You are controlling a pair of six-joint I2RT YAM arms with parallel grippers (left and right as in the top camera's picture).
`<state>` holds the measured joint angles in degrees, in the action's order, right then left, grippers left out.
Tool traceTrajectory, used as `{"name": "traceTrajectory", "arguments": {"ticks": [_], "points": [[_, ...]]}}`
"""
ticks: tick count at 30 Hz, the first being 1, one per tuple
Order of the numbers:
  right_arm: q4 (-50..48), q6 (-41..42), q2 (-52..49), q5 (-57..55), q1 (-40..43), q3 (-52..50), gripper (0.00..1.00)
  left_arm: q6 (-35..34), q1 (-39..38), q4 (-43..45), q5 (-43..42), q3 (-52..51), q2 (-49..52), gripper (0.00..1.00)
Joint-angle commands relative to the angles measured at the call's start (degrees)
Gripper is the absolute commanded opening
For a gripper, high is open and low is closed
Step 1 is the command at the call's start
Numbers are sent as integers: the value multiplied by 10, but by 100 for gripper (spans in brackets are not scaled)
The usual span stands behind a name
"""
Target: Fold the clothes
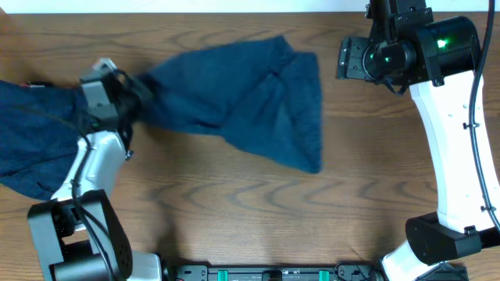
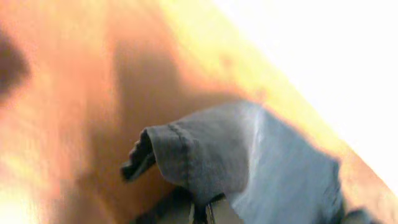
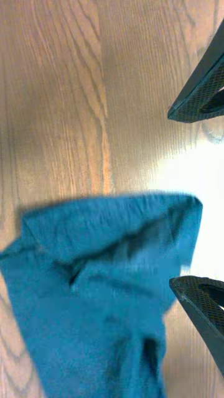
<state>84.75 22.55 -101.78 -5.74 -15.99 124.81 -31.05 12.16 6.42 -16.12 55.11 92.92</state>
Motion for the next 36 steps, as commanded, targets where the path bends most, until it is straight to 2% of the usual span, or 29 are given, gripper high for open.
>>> {"name": "traceTrajectory", "arguments": {"ticks": [1,2,3,5,8,11,13,18,24,28,36], "points": [[4,-10,3,2,2,10,79,48,10,-4,25,55,15,27],[5,-10,3,2,2,10,82,51,10,-9,24,64,17,81],[6,-10,3,2,2,10,84,51,10,-17,20,72,18,98],[7,-15,3,2,-1,10,88,51,9,-30,-6,77,18,98],[5,-25,3,2,-4,10,88,51,8,-48,-88,77,18,98],[5,-25,3,1,-4,10,92,51,-6,-82,-174,77,18,98],[5,-25,2,-1,-2,10,96,51,-27,-122,-194,77,18,98],[1,-25,-6,0,22,10,96,84,-134,-236,-195,77,18,98],[1,-25,-9,0,59,10,95,69,-265,-264,-191,77,18,98],[-1,-37,-9,17,81,10,92,64,-304,-279,-189,77,18,98],[-3,-62,-9,64,121,10,89,84,-314,-340,-160,76,24,98]]}}
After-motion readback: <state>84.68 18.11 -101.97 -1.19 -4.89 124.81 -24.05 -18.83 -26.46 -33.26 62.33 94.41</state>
